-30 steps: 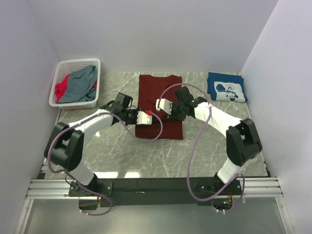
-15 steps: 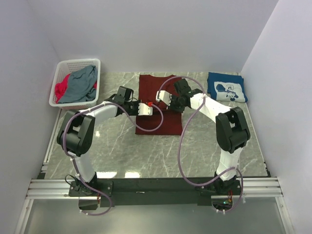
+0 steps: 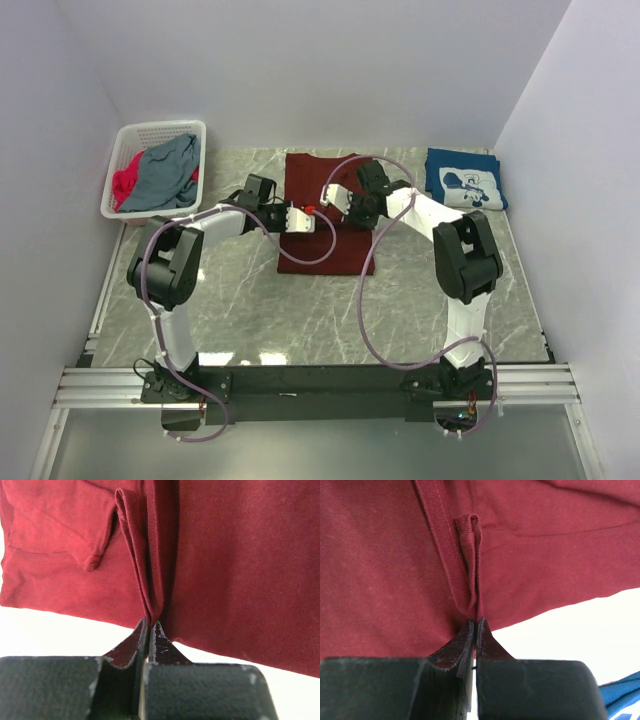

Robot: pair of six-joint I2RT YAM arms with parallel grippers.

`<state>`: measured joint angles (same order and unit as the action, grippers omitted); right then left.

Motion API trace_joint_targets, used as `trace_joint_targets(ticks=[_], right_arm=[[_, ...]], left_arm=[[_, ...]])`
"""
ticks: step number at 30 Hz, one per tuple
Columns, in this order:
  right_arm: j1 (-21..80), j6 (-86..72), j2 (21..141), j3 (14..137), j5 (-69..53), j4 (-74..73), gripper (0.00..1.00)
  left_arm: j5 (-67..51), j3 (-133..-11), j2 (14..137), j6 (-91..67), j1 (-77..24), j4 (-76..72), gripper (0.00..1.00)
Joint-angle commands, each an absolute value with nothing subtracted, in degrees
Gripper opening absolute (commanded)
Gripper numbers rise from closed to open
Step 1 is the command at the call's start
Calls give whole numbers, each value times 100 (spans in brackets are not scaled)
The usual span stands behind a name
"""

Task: Fold and stack the t-shirts
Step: Fold the tshirt

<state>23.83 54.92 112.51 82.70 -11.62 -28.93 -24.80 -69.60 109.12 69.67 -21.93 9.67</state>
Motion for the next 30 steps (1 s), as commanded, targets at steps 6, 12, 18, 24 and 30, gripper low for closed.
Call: trace_joint_targets(ticks=[6,12,18,24,30], right_arm=[[2241,5432,11522,8727,-950,-2601,0],[2127,5142,11462,8886,-738,-2620,80],[1890,4957,10382,8589,-1388,-3410,77],[2406,4746,8792,6989,-1811,-3490,64],[3075,4843,8595,5749,-1381,-2919,55]], left_arm=[[-2347,-7391,11179,7110,-2074,677,1],[-2144,-7409,11066,6575,-2022,246,52],[-2504,-6314,9820,6240,-1767,509,59],[-3276,-4846,8167,6100,-1784,1168,59],[-3112,-3816,7506,6319,-2346,879,57]])
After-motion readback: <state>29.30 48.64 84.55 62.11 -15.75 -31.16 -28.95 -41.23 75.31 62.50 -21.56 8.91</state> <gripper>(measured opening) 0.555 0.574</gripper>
